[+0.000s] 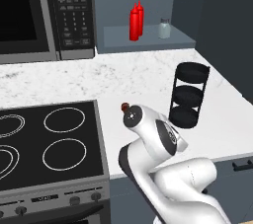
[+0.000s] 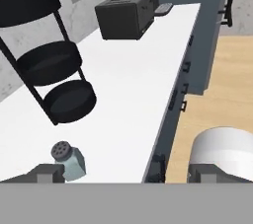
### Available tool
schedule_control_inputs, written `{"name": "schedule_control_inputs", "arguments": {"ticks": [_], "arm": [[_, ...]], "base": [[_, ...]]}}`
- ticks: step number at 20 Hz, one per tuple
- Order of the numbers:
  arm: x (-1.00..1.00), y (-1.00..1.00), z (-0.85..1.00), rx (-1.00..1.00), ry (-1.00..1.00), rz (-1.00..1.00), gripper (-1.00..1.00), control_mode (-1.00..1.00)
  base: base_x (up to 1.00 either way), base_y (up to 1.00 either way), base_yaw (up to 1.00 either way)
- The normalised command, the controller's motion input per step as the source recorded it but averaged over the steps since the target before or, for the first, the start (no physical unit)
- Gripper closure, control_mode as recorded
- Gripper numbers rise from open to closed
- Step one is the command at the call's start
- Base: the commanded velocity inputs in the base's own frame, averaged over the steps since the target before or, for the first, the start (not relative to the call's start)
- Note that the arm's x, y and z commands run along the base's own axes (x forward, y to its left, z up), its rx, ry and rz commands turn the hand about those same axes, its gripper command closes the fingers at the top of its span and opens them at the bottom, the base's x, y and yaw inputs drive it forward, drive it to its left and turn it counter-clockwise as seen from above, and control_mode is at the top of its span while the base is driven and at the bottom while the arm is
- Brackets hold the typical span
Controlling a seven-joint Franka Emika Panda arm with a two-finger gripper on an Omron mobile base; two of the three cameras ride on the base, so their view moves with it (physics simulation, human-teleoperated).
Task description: Put the shaker and condiment bottle from the counter next to their counterparts in the cabinet.
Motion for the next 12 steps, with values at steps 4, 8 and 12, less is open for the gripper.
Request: {"name": "schedule_control_inputs", "arguments": {"ticks": [4, 8, 12], "arm": [[0.53, -0.13, -0.45, 0.00, 0.01, -0.08, -1.00, -1.00], [0.38, -0.12, -0.40, 0.00, 0.05, -0.17, -1.00, -1.00], [0.23, -0.01, -0.20, 0.00, 0.03, -0.23, -1.00, -1.00]], "base": [[0.00, 0.00, 0.00], [0.00, 0.00, 0.00], [0.00, 0.00, 0.00]]}}
